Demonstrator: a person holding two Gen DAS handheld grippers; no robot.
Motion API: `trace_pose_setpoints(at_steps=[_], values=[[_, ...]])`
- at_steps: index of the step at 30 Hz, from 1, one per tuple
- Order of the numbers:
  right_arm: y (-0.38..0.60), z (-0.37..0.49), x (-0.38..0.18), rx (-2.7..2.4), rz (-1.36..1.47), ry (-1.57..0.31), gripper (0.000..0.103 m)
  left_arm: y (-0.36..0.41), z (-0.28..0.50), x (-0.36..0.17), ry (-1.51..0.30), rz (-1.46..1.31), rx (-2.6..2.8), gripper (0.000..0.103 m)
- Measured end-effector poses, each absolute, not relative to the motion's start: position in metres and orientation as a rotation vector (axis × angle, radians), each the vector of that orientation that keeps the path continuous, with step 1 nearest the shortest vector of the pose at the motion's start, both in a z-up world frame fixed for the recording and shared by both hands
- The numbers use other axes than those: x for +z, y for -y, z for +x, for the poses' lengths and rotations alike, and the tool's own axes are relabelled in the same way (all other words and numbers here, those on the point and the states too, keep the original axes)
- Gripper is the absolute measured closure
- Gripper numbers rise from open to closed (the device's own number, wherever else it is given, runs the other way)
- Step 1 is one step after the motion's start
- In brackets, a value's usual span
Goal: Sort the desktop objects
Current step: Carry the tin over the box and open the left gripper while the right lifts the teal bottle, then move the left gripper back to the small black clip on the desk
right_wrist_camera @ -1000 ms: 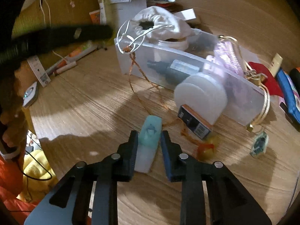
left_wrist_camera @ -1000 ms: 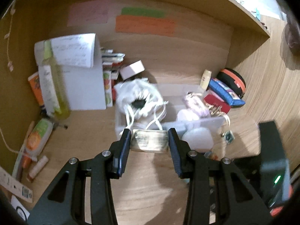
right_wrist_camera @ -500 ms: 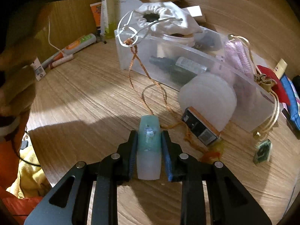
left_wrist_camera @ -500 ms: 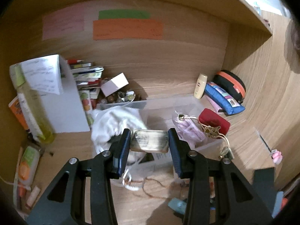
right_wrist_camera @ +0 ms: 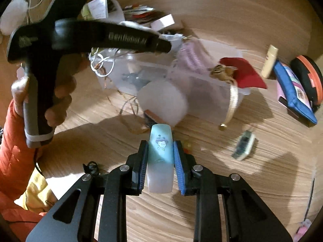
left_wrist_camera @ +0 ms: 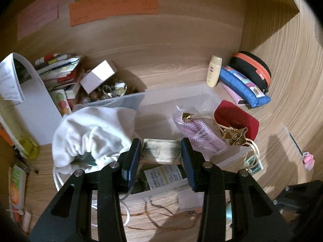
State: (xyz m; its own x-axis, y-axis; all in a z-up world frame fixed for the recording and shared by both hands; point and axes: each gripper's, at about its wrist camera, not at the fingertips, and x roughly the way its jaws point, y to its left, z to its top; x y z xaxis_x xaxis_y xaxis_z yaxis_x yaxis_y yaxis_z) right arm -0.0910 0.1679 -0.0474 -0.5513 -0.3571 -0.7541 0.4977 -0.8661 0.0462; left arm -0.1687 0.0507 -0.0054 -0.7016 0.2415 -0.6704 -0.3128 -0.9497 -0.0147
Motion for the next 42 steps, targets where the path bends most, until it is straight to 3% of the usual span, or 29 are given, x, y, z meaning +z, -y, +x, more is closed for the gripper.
trace_pose_setpoints(at_steps=[9, 13, 18, 34, 39, 42], values=[[-0.194, -0.084, -0.047, -2.421, 1.119, -0.203, 0.08, -0.049, -0.169, -0.003, -0.108, -1.067, 2.625, 0.062], [-0.203, -0.08, -0.045, -2.445, 1.123, -0.163, 0.08, -0.045, -0.155, 0.006, -0.082, -1.043, 2.613, 0.051], [-0.216, -0.074, -0.041, -2.476, 1.114, -0.116, 0.08, -0.04, -0.116, 0.011, -0.146, -1.004, 2.616, 0.049], [-0.226, -0.056, -0.025, -2.532, 1.052, -0.074, 0.08, -0.038, -0.021, -0.055, -0.242, -1.162, 2.489, 0.048], [-0.221, -0.05, -0.025, -2.526, 1.046, -0.08, 0.08, -0.044, -0.018, -0.066, -0.21, -1.188, 2.442, 0.056], [-0.221, -0.048, -0.025, -2.524, 1.044, -0.079, 0.08, -0.051, -0.017, -0.07, -0.25, -1.176, 2.447, 0.078]])
